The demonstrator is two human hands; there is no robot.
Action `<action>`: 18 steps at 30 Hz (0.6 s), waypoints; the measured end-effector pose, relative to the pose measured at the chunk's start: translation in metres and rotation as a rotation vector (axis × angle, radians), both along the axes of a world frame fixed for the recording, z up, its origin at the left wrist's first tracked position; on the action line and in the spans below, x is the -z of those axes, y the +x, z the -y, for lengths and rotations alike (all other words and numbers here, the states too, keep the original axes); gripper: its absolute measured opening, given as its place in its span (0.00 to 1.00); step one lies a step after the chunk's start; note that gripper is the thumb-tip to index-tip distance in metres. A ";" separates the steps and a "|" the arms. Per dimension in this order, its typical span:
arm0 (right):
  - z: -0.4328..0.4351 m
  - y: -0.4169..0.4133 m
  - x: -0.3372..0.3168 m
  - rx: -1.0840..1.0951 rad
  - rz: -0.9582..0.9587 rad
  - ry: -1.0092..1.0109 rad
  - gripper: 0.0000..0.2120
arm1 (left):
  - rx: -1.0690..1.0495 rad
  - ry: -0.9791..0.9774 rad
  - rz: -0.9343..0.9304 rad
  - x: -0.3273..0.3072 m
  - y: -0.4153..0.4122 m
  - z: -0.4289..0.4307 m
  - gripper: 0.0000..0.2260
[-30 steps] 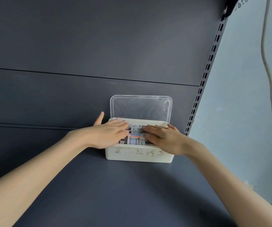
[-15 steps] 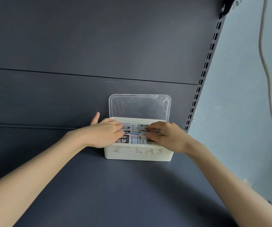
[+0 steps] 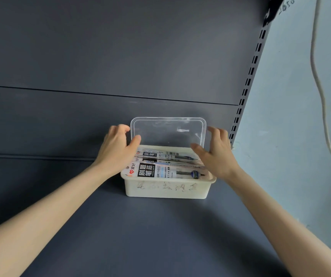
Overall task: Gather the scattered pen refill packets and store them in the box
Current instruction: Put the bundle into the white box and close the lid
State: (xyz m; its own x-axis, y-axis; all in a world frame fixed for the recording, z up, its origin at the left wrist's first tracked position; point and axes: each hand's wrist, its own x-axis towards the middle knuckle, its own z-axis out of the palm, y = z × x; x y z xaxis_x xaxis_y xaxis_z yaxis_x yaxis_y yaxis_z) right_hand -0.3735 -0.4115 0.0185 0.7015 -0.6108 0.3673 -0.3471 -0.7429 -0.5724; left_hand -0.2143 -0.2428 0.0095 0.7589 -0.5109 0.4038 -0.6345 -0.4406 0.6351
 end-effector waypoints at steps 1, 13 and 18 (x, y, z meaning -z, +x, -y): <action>0.002 0.000 0.001 -0.003 -0.011 0.064 0.33 | -0.003 0.009 -0.077 -0.001 0.001 0.002 0.23; -0.007 -0.009 -0.010 -0.031 0.236 0.453 0.36 | 0.151 -0.297 -0.320 -0.009 -0.003 -0.011 0.17; -0.023 -0.023 -0.014 -0.014 0.173 0.316 0.34 | 0.148 -0.217 -0.233 0.001 -0.018 -0.027 0.20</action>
State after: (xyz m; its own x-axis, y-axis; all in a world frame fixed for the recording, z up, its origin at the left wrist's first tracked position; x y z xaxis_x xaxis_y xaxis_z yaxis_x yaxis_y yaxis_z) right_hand -0.3968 -0.3888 0.0326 0.6546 -0.7039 0.2759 -0.2164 -0.5241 -0.8237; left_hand -0.2321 -0.2159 0.0081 0.7678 -0.5433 0.3395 -0.5084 -0.1942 0.8390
